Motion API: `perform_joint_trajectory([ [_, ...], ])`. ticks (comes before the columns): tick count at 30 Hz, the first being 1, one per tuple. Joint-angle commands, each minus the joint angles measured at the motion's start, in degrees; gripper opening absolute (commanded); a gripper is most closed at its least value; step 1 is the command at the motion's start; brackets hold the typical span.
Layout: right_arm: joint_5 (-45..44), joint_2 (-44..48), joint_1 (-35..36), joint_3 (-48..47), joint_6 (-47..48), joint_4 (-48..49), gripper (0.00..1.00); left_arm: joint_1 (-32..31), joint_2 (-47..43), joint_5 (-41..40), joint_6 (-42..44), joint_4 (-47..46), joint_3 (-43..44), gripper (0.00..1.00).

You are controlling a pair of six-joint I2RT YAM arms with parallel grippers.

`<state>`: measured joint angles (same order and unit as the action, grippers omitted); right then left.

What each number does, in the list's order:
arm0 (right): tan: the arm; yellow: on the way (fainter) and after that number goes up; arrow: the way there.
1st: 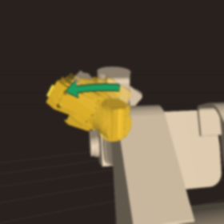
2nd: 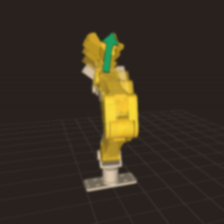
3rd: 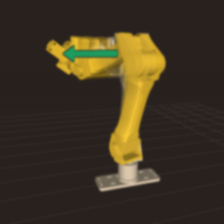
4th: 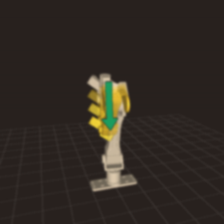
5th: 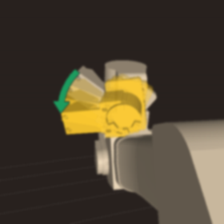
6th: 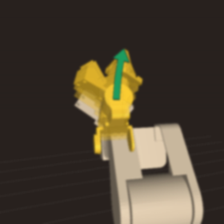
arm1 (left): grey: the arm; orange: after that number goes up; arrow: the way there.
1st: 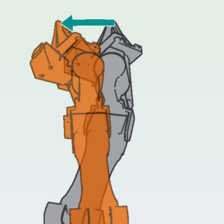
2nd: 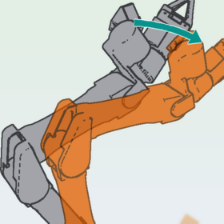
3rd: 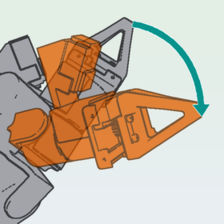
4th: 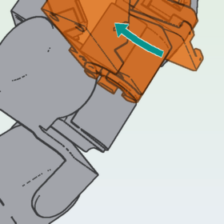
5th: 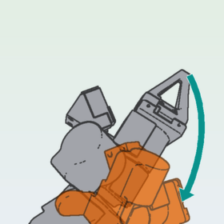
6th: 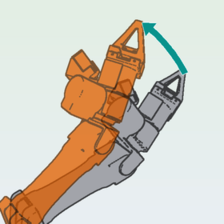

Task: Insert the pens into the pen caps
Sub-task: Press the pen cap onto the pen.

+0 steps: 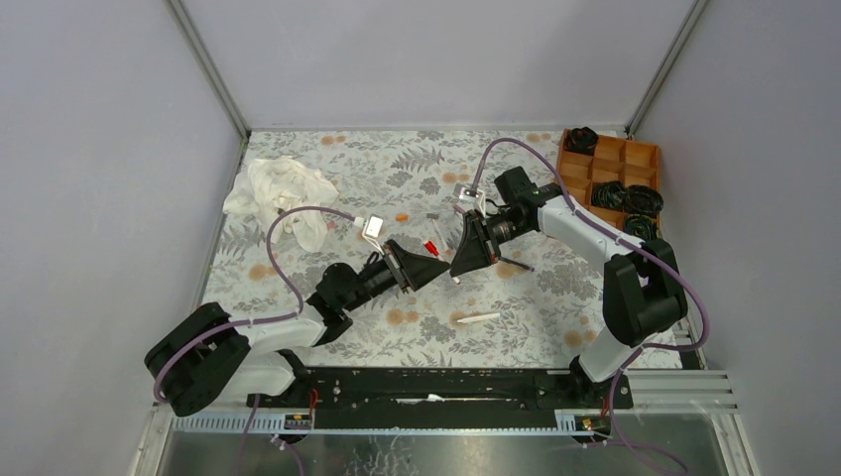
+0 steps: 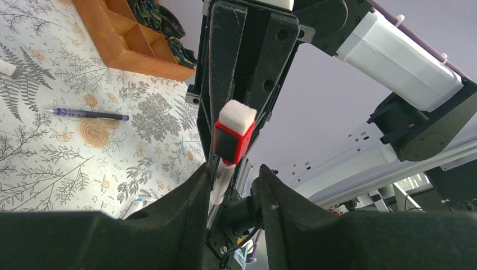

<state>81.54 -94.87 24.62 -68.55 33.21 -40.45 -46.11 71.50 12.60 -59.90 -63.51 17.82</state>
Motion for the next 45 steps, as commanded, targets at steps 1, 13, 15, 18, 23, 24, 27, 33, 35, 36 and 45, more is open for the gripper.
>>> perform_joint_trajectory([
  [1, 0.5, 0.1, -0.3, -1.3, 0.0, -0.3, 0.0, -0.5, -0.4, -1.9, 0.0, -3.1, 1.1, 0.4],
  [13, 0.3, 0.1, -0.3, -0.8, 0.0, -0.3, 0.0, -1.0, 1.4, -2.3, -0.6, -1.7, 2.7, 0.11],
  [15, 0.2, 0.0, -0.3, -0.7, 0.0, -0.3, 0.0, -1.1, 1.6, -2.4, -0.4, -1.5, 2.8, 0.05],
  [18, 0.2, 0.2, -0.3, -0.5, 0.0, -0.4, 0.0, -1.1, 1.4, -2.5, -0.2, -1.7, 2.7, 0.0],
  [23, 0.2, 0.1, -0.3, -0.4, -0.3, -0.5, 0.12, -1.3, 0.2, -3.2, 1.8, -1.8, 2.2, 0.0],
  [24, 0.4, 0.0, -0.3, -0.4, -0.3, -0.7, 0.2, -1.4, -0.3, -3.4, 2.5, -1.6, 2.1, 0.0],
  [27, 0.9, 0.2, -0.3, 0.3, -0.3, -0.9, 0.37, -1.6, -1.7, -4.7, 4.5, 0.7, 2.4, 0.0],
  [33, 1.2, 0.3, -0.2, 1.5, -3.0, 1.4, 0.45, -2.7, -2.4, -6.3, 7.8, 3.2, 3.8, 0.0],
  [35, 2.2, 0.1, -0.2, 1.4, -3.7, 1.7, 0.45, -3.2, -2.0, -6.7, 8.9, 3.9, 4.6, 0.0],
  [36, 2.7, 0.1, -0.1, 1.3, -3.8, 1.7, 0.45, -3.4, -1.9, -7.0, 9.4, 4.2, 4.9, 0.0],
  [45, 5.2, 0.2, 1.0, 2.2, -8.9, 6.3, 0.38, -5.9, -1.0, -10.7, 13.8, 4.6, 6.4, 0.0],
])
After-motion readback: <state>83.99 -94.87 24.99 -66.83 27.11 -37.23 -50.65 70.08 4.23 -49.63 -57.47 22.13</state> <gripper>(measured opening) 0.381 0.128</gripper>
